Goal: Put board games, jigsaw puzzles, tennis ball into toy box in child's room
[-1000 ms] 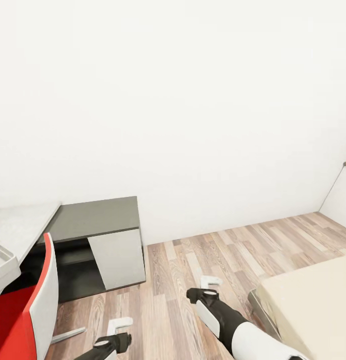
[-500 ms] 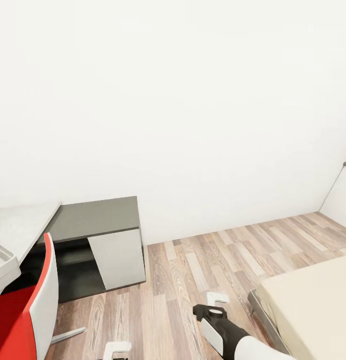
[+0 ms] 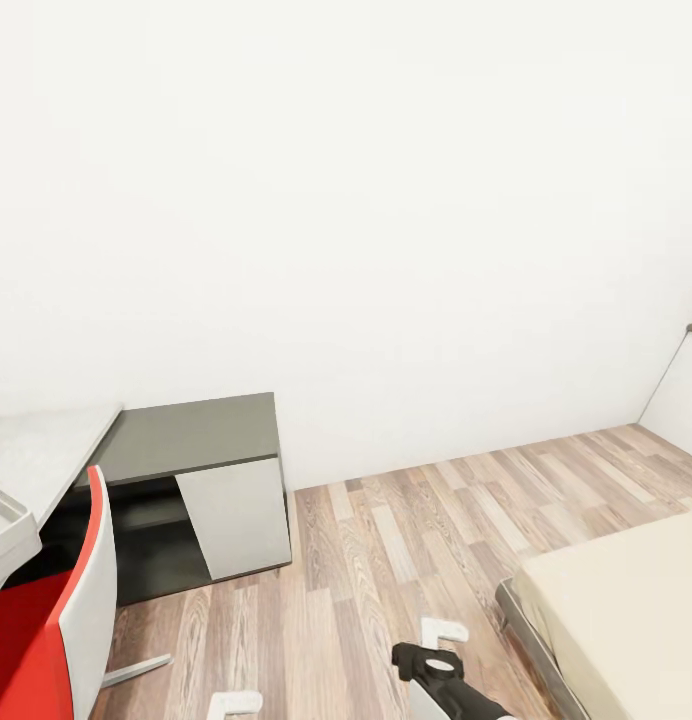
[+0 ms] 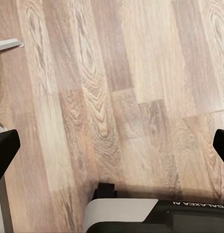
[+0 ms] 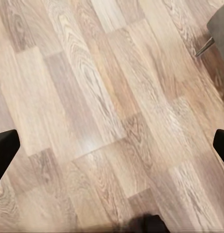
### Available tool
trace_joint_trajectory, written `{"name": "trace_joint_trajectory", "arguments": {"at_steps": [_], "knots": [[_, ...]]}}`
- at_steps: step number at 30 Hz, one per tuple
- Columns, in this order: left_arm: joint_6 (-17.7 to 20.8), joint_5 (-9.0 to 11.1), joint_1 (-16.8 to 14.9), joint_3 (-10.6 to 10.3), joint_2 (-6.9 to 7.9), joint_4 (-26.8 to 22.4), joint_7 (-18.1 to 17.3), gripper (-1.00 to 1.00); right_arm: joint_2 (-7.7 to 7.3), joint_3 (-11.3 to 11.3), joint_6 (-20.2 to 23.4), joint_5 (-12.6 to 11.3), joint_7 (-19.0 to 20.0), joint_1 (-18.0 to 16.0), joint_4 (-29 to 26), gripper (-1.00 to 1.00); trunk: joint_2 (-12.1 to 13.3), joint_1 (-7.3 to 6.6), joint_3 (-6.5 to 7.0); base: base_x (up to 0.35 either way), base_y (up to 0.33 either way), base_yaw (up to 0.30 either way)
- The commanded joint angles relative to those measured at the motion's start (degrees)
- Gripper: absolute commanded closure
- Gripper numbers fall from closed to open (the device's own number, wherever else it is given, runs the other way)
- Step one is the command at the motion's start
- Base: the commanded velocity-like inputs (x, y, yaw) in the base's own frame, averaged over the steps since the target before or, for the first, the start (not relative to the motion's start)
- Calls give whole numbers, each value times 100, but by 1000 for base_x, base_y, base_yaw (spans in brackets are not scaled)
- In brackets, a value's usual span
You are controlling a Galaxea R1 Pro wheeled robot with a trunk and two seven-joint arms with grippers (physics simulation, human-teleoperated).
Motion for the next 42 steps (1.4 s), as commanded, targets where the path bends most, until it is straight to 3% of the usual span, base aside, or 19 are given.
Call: {"name": "trace_joint_trajectory", "arguments": {"at_steps": [1, 42], "knots": [[-15, 43, -5, -50, -1, 2, 22, -100, -3, 49, -3, -43, -36, 6, -6, -100, -12, 4, -12, 0, 0, 0], [-45, 32, 206, -48, -50, 280, 26, -100, 43, 80, 231, -14, -12, 50, 139, -100, -12, 4, -12, -45, 30, 0]]}}
